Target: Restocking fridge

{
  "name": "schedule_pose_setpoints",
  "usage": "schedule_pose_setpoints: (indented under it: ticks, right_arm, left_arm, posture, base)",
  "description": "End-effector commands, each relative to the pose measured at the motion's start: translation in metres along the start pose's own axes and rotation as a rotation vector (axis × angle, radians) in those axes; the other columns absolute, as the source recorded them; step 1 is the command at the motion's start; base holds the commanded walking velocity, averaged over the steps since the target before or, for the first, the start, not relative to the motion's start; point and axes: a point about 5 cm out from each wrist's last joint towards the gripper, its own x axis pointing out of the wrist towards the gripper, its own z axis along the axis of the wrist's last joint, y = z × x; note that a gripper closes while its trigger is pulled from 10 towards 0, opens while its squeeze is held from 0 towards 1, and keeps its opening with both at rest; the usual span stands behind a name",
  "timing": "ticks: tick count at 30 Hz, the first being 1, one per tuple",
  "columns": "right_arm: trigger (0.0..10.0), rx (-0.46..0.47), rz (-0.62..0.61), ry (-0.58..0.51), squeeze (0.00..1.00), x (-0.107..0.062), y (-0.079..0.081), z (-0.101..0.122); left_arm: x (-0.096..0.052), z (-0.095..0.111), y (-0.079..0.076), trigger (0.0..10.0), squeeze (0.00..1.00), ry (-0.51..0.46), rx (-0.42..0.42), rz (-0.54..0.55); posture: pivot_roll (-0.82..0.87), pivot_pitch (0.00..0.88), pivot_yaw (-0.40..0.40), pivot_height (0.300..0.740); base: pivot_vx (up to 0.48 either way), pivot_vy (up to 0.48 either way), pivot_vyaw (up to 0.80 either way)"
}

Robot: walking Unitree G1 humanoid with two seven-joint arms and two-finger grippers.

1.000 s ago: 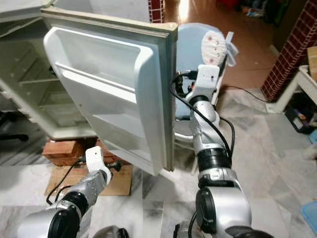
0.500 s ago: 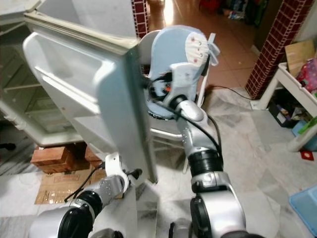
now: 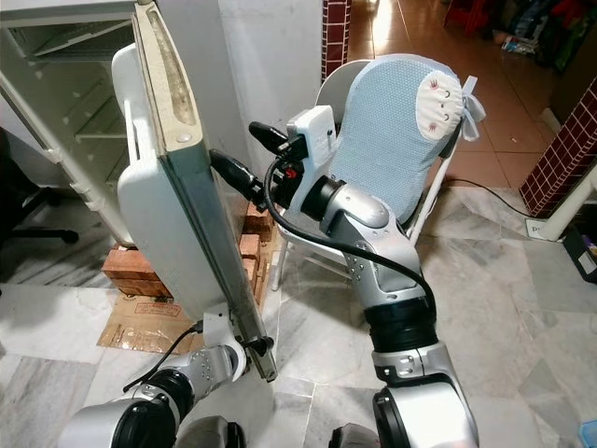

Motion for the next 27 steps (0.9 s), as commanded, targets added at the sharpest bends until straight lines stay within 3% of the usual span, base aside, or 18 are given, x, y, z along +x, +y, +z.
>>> schedule_pose_setpoints:
  ticks: [1, 3, 8, 15, 20, 27]
  right_arm:
    - [10.0, -0.013, -0.035, 0.088, 0.0, 0.005, -0.001, -0.012]
    - [10.0, -0.022, -0.08, 0.117, 0.0, 0.008, -0.003, -0.017]
    - [10.0, -0.038, -0.062, 0.106, 0.0, 0.016, 0.006, -0.019]
    - [10.0, -0.047, -0.139, 0.088, 0.0, 0.024, -0.001, -0.017]
    - [10.0, -0.064, -0.354, 0.098, 0.0, 0.023, -0.019, -0.021]
    - [10.0, -0.037, -0.47, 0.117, 0.0, 0.017, -0.032, -0.028]
  left_arm:
    - [0.0, 0.002, -0.01, 10.0, 0.0, -0.011, 0.026, -0.03]
    - [0.0, 0.004, -0.009, 10.0, 0.0, -0.026, 0.033, -0.009]
    - [-0.001, 0.014, -0.003, 10.0, 0.0, -0.107, 0.033, 0.069]
    - [-0.002, 0.021, -0.005, 10.0, 0.0, -0.144, 0.024, 0.029]
    - [-0.005, 0.036, 0.003, 10.0, 0.0, -0.209, -0.045, 0.079]
    - [-0.011, 0.051, 0.025, 10.0, 0.0, -0.248, -0.032, 0.166]
  posture:
    - [-0.11, 0.0, 0.048, 0.74]
    - [-0.11, 0.0, 0.05, 0.74]
    - [-0.11, 0.0, 0.053, 0.74]
    - [-0.11, 0.0, 0.053, 0.74]
    - [-0.11, 0.0, 0.049, 0.74]
    - [-0.08, 0.0, 0.045, 0.74]
  base:
    - [0.0, 0.0, 0.0]
    - [0.0, 0.0, 0.0]
    - [0.0, 0.0, 0.0]
    - [0.0, 0.0, 0.0]
    - [0.0, 0.188, 0.0]
    - [0.0, 0.466, 0.0]
